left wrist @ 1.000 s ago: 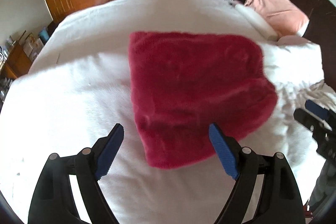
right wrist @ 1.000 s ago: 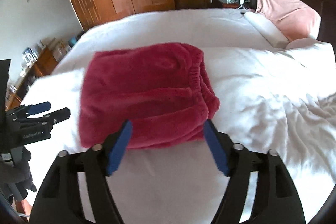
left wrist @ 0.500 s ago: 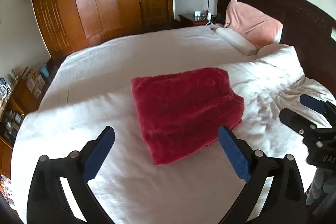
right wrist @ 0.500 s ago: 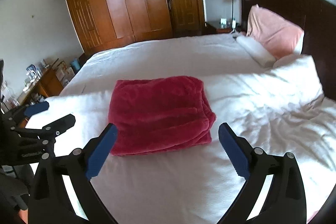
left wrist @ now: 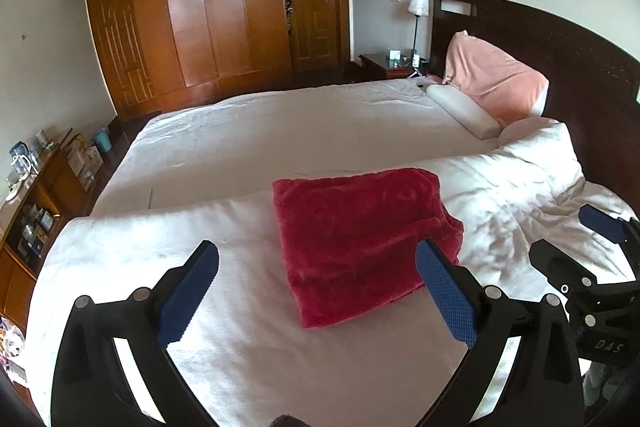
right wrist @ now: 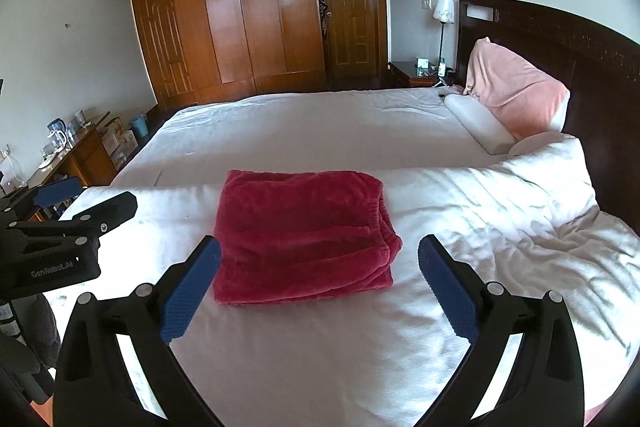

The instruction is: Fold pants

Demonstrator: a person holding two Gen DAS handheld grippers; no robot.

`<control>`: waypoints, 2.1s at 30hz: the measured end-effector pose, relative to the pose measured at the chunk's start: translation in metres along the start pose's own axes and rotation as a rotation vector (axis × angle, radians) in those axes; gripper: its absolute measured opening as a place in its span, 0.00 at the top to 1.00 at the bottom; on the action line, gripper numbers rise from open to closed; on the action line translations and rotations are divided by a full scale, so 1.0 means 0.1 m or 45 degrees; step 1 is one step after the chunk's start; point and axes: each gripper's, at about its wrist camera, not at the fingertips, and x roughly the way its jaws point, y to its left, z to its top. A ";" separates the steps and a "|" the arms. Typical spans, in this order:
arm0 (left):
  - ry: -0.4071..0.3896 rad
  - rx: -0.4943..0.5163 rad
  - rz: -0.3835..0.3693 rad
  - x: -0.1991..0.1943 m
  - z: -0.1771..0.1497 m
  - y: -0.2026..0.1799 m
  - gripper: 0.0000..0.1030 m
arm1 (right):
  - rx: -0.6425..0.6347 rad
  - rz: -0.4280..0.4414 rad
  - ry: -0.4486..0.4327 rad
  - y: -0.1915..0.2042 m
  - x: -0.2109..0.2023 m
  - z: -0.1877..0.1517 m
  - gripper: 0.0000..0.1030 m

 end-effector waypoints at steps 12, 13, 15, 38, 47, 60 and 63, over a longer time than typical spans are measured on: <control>0.082 -0.070 -0.010 0.18 0.05 -0.06 0.05 | -0.076 -0.027 -0.004 -0.04 0.11 0.05 0.03; 0.091 -0.081 -0.024 0.20 0.06 -0.05 0.05 | -0.083 -0.027 -0.004 -0.04 0.12 0.05 0.03; 0.109 -0.091 -0.045 0.25 0.07 -0.06 0.05 | -0.094 -0.022 0.003 -0.05 0.16 0.06 0.03; 0.274 -0.100 0.043 0.71 0.06 -0.10 0.05 | -0.129 0.041 0.074 -0.17 0.57 0.09 0.03; 0.344 -0.079 0.010 0.86 0.07 -0.21 0.05 | -0.125 0.044 0.100 -0.24 0.74 0.09 0.03; 0.347 -0.074 0.032 0.97 0.08 -0.23 0.05 | -0.114 0.040 0.148 -0.28 0.94 0.06 0.03; 0.335 -0.063 0.035 0.98 0.10 -0.25 0.05 | -0.114 0.038 0.149 -0.29 0.96 0.07 0.03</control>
